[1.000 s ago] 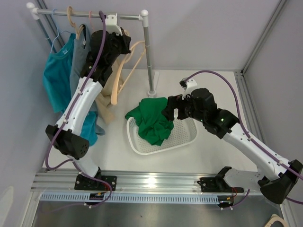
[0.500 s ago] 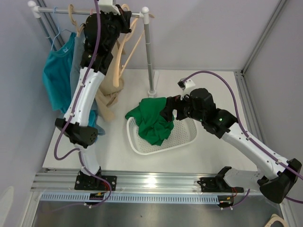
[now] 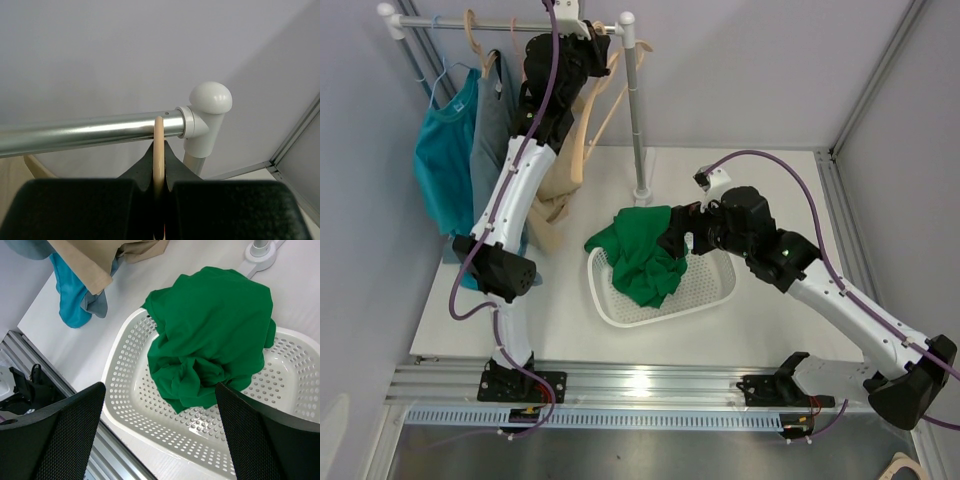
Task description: Remove the t-shirt from the hanger
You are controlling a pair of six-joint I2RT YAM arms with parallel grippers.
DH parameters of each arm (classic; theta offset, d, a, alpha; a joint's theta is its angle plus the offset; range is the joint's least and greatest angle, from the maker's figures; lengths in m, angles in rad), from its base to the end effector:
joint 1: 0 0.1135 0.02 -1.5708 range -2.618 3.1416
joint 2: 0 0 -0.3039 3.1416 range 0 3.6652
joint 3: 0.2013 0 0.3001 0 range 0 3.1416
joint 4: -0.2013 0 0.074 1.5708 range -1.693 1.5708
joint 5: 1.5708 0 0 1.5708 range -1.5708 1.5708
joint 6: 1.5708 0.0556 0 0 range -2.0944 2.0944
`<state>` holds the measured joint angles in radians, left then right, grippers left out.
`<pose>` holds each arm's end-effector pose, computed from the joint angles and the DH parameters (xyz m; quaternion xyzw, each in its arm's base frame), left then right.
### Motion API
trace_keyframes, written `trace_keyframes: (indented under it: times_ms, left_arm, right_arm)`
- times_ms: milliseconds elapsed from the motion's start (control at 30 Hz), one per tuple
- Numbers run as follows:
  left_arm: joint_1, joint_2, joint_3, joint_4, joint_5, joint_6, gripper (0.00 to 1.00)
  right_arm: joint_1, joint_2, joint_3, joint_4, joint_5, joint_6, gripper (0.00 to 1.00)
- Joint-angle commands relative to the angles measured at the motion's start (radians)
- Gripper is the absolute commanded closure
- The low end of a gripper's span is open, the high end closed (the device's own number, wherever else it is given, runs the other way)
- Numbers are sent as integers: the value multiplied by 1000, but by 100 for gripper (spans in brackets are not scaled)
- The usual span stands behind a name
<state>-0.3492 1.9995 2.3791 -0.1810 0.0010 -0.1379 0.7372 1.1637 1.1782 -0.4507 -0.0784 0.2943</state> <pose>0.4926 -0.1794 0.5802 0.0672 0.6299 -0.1869 0.7508 0.2267 0.2117 0.4021 -0.2056 0.8175 0.2936 0.4508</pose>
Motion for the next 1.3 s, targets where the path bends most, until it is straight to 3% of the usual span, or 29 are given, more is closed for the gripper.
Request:
trace_keyframes:
  times_ms: [0, 200, 333, 433, 700, 933, 1267]
  left_arm:
    - [6, -13, 37, 68, 8, 21, 99]
    - [4, -91, -32, -9, -2, -18, 99]
    - [-22, -232, -216, -26, -152, -36, 99]
    - [-89, -408, -446, 55, -335, 0, 99]
    - [-175, -573, -649, 101, -464, 1, 99]
    - [-175, -588, -658, 129, -453, 21, 99]
    - [-175, -548, -610, 144, -455, 72, 99]
  right_arm:
    - [-2, 1, -3, 26, -20, -14, 4]
    - [-9, 48, 50, 168, -53, -76, 1]
    - [-15, 172, 171, 305, -142, -24, 0]
    - [5, 304, 274, 427, -199, 26, 1]
    - [28, 468, 431, 613, -437, 198, 1]
    - [48, 488, 437, 685, -509, 284, 2]
    - [56, 400, 400, 560, -434, 177, 2]
